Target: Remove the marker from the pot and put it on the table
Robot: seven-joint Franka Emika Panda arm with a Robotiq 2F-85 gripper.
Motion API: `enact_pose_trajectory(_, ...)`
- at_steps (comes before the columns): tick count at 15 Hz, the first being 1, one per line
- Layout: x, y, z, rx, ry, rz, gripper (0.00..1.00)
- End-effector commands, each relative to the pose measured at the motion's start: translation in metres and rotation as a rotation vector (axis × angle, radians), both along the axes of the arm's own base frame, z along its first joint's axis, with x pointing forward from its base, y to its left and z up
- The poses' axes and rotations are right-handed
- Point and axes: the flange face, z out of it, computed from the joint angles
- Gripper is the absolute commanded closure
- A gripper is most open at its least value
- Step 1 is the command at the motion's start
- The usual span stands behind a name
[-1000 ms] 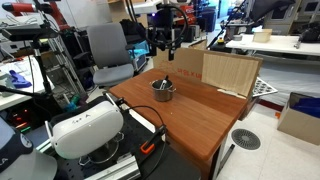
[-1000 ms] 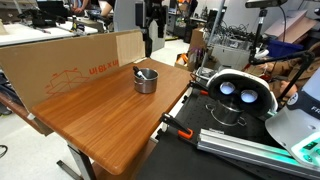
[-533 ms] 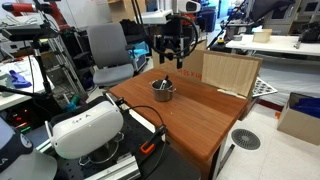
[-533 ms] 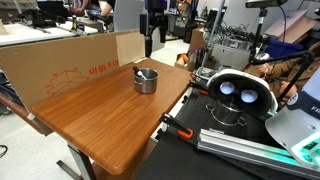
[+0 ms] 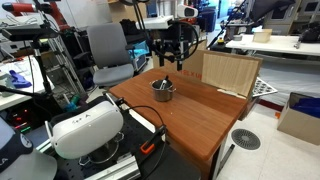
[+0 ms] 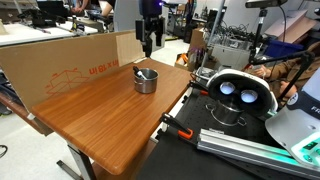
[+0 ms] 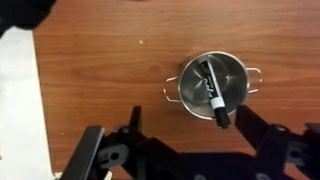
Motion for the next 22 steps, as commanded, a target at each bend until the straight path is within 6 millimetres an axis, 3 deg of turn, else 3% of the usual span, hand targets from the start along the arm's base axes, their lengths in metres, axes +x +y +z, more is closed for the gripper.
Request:
enact_pose_trajectory(1, 0.014, 0.017, -0.009, -0.011, 0.006, 0.037, 0.00)
enact_pose_trajectory(5, 0.022, 0.040, -0.026, -0.025, 0.018, 0.073, 0.00)
enact_pose_trajectory(16, 0.044, 0.058, -0.076, -0.089, 0.059, 0.050, 0.00)
enact_pose_trajectory(17, 0.047, 0.059, -0.078, -0.090, 0.060, 0.048, 0.03)
enact_pose_trajectory(18, 0.048, 0.060, -0.079, -0.088, 0.059, 0.044, 0.26)
enact_pose_trajectory(20, 0.051, 0.061, -0.080, -0.086, 0.058, 0.041, 0.29)
enact_pose_trajectory(22, 0.054, 0.061, -0.079, -0.093, 0.052, 0.042, 0.44)
